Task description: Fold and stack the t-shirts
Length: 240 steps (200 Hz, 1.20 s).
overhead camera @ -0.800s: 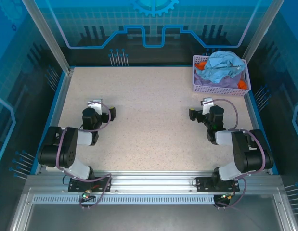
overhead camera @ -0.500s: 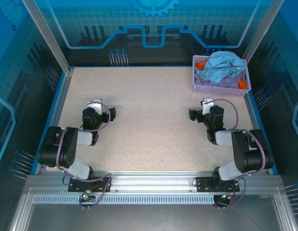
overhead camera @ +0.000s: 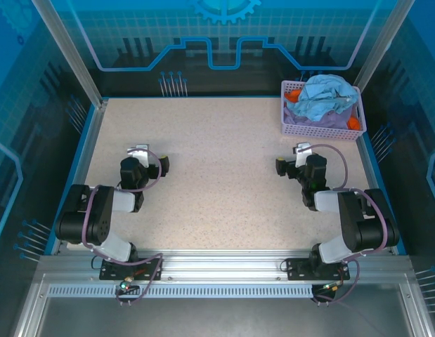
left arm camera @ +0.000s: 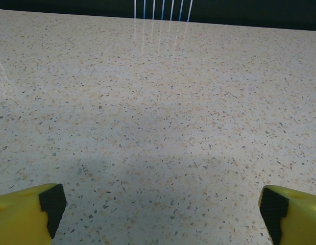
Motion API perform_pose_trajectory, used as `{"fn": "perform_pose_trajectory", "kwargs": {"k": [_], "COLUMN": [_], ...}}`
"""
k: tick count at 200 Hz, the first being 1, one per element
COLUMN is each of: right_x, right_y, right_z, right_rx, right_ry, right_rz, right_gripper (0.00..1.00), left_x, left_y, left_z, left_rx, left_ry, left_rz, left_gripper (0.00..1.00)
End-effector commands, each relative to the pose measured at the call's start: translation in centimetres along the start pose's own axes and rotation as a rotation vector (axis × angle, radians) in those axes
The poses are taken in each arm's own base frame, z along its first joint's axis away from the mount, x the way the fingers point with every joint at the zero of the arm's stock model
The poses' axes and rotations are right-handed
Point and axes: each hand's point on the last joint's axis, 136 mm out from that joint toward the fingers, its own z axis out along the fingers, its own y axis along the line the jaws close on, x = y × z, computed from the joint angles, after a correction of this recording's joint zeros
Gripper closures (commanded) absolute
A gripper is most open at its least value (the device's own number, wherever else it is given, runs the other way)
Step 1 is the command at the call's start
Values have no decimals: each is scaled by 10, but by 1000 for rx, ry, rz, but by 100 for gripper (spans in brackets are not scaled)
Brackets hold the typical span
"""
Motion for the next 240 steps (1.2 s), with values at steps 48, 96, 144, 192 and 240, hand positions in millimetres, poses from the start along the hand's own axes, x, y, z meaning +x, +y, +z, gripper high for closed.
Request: {"fn": "perform_pose_trajectory", "kwargs": {"k": [48, 96, 144, 192, 240], "right_x": [-56, -70, -32, -65, -107], "right_y": [-4, -29, -53, -54, -66], "right_z": [-53, -141, -179, -155, -50], "right_rx": [52, 167, 247, 211, 292], "right_ry": [-97, -287, -247, 5, 459], "right_rz": [7, 322, 657, 668, 611], "right_gripper": [0, 0, 0, 9, 37], "left_x": [-49, -146, -147, -130, -49], "left_y": [-10, -29, -3, -73, -209], "left_z": [-43, -84, -98, -77, -59], "left_rx": [-47, 76, 95, 215, 367], "left_ry": [-131, -322, -353, -118, 279], "left_rz": [36, -384, -870, -731, -407], "left_gripper": [1, 1, 1, 1, 1]}}
